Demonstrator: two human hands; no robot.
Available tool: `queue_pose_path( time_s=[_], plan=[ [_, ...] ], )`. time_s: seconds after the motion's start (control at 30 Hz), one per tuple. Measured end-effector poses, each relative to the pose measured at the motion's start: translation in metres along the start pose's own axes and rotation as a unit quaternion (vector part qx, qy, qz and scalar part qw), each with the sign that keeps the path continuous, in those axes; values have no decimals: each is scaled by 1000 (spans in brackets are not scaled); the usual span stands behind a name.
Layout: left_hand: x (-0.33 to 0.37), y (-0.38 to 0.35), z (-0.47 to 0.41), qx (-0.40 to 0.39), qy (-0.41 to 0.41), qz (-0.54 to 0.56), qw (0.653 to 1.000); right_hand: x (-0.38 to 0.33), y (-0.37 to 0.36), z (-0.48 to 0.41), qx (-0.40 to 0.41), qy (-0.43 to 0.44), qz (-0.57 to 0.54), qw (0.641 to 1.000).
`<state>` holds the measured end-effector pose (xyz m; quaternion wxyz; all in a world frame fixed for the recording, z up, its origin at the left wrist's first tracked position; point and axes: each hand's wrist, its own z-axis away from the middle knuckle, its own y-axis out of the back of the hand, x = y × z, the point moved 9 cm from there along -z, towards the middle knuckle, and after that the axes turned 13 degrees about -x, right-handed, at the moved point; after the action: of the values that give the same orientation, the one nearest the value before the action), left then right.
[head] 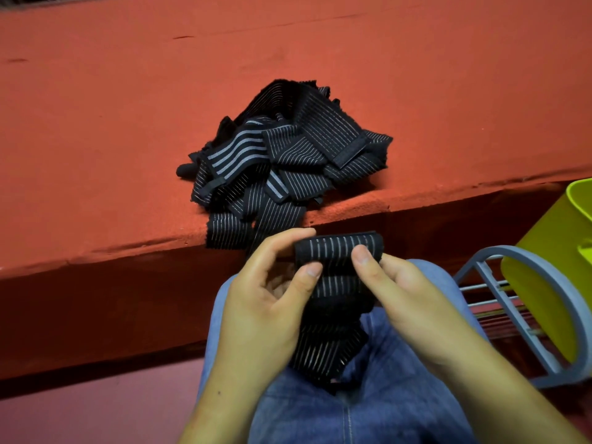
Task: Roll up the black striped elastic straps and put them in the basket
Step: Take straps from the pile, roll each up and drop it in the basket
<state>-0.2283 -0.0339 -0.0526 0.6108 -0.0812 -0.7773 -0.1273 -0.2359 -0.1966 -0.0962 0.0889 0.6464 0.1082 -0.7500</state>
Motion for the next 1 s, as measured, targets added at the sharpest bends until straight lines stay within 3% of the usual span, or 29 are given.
queue_pose_path(
  time_s=[0.17,0.53,1.0],
  plan=[
    [1,1,0,-4,-10,-33,999,-2,3,1,16,-3,-4,1000],
    [-11,-9,0,-25,43,66,997,-15,4,1,18,59,-33,998],
    [-18,-8,1,-21,76,59,995,-10,2,-2,1,55,-18,998]
  ],
)
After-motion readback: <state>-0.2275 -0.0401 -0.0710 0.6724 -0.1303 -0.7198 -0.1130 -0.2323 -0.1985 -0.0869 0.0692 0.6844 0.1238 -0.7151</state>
